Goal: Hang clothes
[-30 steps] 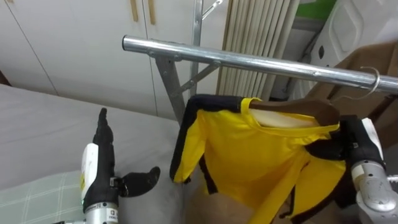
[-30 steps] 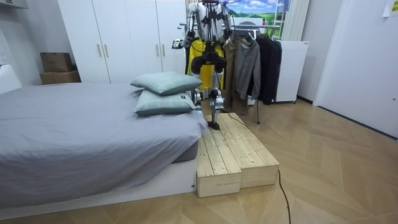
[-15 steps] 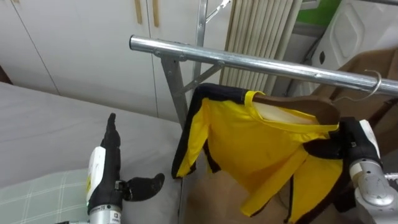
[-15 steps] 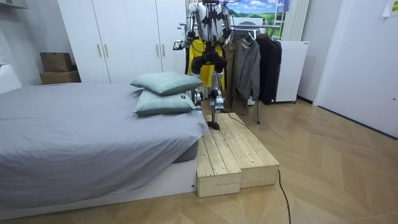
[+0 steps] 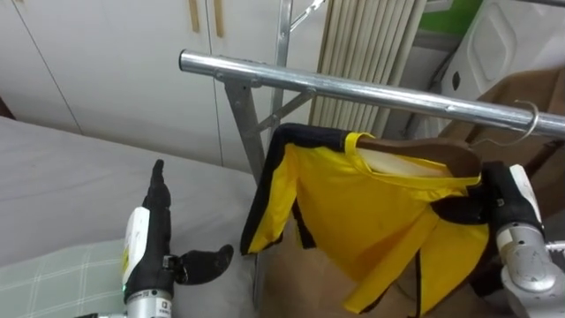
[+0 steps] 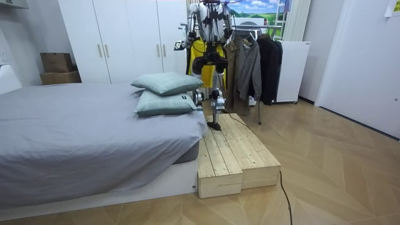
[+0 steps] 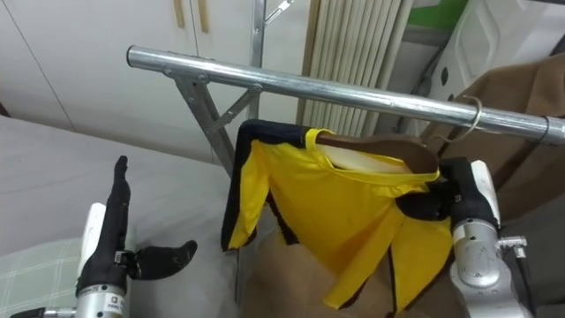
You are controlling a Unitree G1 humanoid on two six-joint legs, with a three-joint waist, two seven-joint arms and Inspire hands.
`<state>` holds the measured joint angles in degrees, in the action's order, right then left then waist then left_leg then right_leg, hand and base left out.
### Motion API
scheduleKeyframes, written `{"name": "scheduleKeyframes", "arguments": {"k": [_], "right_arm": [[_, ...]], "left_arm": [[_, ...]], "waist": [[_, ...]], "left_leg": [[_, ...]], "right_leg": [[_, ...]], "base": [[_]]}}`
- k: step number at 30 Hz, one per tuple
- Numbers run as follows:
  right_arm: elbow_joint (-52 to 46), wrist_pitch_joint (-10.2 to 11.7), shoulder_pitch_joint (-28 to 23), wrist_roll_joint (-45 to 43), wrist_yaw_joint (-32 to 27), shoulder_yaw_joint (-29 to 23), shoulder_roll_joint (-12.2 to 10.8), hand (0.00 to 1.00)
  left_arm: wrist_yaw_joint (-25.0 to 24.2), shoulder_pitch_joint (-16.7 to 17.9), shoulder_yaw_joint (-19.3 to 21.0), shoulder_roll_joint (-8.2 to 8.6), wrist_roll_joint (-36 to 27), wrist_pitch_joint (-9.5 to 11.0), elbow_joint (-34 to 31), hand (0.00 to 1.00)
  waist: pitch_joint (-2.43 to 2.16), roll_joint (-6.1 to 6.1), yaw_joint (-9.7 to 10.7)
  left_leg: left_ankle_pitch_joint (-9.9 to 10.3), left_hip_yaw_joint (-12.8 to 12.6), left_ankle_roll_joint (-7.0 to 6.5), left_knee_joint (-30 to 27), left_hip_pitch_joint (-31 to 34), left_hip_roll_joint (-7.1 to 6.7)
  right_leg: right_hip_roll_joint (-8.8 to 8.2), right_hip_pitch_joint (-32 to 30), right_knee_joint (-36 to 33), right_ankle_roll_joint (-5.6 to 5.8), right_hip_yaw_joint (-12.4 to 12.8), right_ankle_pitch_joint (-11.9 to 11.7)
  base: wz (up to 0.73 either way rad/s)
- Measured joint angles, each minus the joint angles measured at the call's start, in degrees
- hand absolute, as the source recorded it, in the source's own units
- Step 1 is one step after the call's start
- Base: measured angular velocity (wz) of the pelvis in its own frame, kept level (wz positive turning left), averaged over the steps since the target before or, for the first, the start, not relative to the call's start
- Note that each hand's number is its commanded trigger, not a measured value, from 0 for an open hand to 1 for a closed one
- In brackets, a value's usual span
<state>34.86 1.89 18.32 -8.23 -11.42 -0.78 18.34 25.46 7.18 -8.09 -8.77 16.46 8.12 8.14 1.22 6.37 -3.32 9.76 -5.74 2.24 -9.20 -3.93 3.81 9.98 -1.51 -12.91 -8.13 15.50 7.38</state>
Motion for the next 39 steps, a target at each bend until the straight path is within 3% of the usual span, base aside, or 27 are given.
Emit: {"name": "scheduleKeyframes", "arguments": {"k": [3,4,6,8,9,19,39], "right_arm": [[0.0,0.0,0.0,-0.4,0.0,0.0,0.0,0.00],[0.0,0.0,0.0,-0.4,0.0,0.1,0.0,0.00],[0.0,0.0,0.0,-0.3,0.0,0.1,0.0,0.00],[0.0,0.0,0.0,-0.2,-0.1,0.1,0.0,0.00],[0.0,0.0,0.0,-0.1,-0.1,0.1,0.0,0.00],[-2.0,-0.1,0.0,-0.1,0.6,1.1,-0.1,0.00],[-2.1,0.0,0.0,-0.2,1.7,1.8,-0.1,0.00]], "left_arm": [[-0.3,0.0,0.0,-0.02,0.0,0.0,0.0,0.00],[-0.3,0.0,0.0,-0.04,0.0,0.0,0.0,0.00],[-0.2,0.0,-0.3,-0.05,-0.1,0.0,0.0,0.00],[-0.1,-0.1,-0.9,-0.08,-0.1,0.0,0.0,0.00],[-0.1,0.0,-1.3,-0.11,-0.1,0.0,0.0,0.00],[0.3,-0.1,-1.2,-0.12,-0.1,0.0,0.0,0.00],[0.2,-0.1,-1.1,-0.20,-0.1,-0.6,0.0,0.00]], "waist": [[-0.01,-0.01,-0.1],[-0.01,-0.02,0.0],[-0.12,-0.17,0.1],[-0.25,-0.33,0.2],[-0.26,-0.34,0.1],[-0.33,-0.44,0.1],[-0.16,-0.69,0.8]], "left_leg": [[0.0,-0.7,0.04,0.0,-0.1,0.21],[0.1,-0.9,0.10,0.0,-0.3,0.25],[0.1,-0.9,0.10,0.0,-0.4,0.23],[0.1,-0.9,0.10,0.0,-0.6,0.23],[0.1,-1.1,0.10,0.0,-0.8,0.23],[0.4,-1.9,0.57,0.1,-1.6,0.48],[1.5,-1.9,0.51,0.9,-2.7,0.17]], "right_leg": [[-0.15,-0.1,0.1,0.54,-1.5,0.3],[-0.35,-0.2,0.3,1.76,-2.7,1.0],[-0.58,0.0,0.3,2.51,-3.5,1.4],[-0.64,0.1,0.3,2.67,-3.8,1.5],[-0.89,0.1,0.3,2.75,-5.2,1.6],[-1.82,0.7,0.3,2.64,-11.1,1.2],[-1.97,0.6,0.3,1.78,-12.4,0.7]], "base": [[-0.02],[-0.07],[0.03],[0.01],[-0.09],[-0.08],[-0.05]]}}
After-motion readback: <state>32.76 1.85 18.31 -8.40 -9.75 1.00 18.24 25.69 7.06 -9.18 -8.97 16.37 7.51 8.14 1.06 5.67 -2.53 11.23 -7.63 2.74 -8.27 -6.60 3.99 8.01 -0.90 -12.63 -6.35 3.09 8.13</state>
